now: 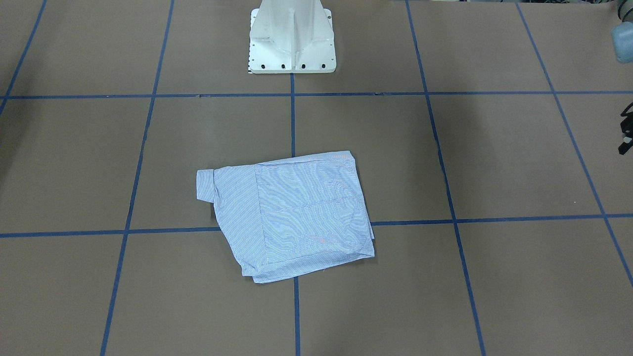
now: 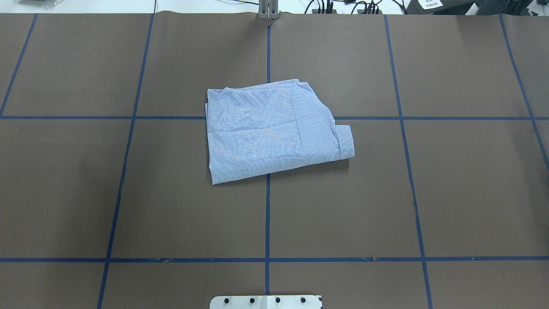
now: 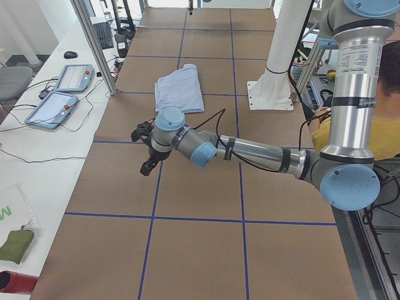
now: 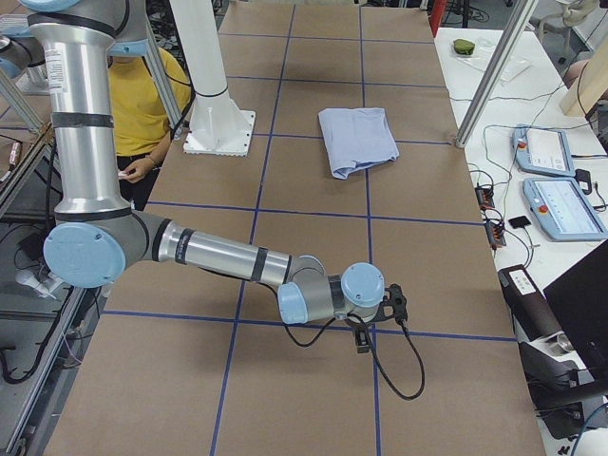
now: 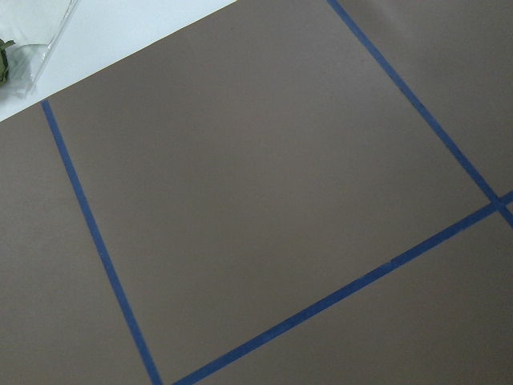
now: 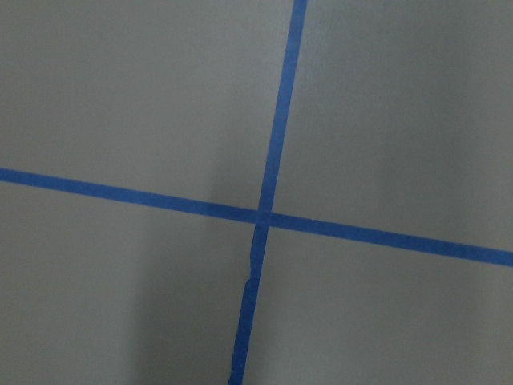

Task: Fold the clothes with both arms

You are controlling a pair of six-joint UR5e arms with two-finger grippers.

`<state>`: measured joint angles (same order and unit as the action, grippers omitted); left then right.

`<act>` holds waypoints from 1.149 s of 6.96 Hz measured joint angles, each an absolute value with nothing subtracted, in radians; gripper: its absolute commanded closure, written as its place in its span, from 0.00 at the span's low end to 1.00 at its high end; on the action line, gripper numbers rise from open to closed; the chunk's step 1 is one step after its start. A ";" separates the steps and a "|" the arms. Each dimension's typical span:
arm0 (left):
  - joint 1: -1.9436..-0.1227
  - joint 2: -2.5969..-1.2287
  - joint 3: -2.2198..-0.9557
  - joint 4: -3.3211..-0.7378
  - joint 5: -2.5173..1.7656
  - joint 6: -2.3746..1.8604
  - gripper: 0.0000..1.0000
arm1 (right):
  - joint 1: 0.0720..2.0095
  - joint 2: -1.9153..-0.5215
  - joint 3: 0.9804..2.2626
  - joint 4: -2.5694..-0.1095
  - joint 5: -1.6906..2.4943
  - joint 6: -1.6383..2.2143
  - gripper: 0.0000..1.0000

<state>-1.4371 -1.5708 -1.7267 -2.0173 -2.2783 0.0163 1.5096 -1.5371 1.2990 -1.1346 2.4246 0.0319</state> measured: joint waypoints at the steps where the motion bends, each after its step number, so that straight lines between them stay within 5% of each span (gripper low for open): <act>1: -1.454 -1.569 -1.725 -1.981 -2.283 0.038 0.01 | 1.493 -1.545 1.308 -1.168 2.434 0.022 0.00; 5: -1.463 -1.577 -1.720 -1.848 -2.292 0.039 0.01 | 1.473 -1.477 1.578 -1.603 2.291 0.016 0.00; 8: -1.464 -1.563 -1.734 -1.846 -2.308 0.027 0.00 | 1.473 -1.497 1.628 -1.637 2.274 0.000 0.00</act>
<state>-1.4644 -1.5630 -1.7335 -1.8461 -2.3079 0.0268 1.4725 -1.4966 1.6279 -1.6367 2.2740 -0.0004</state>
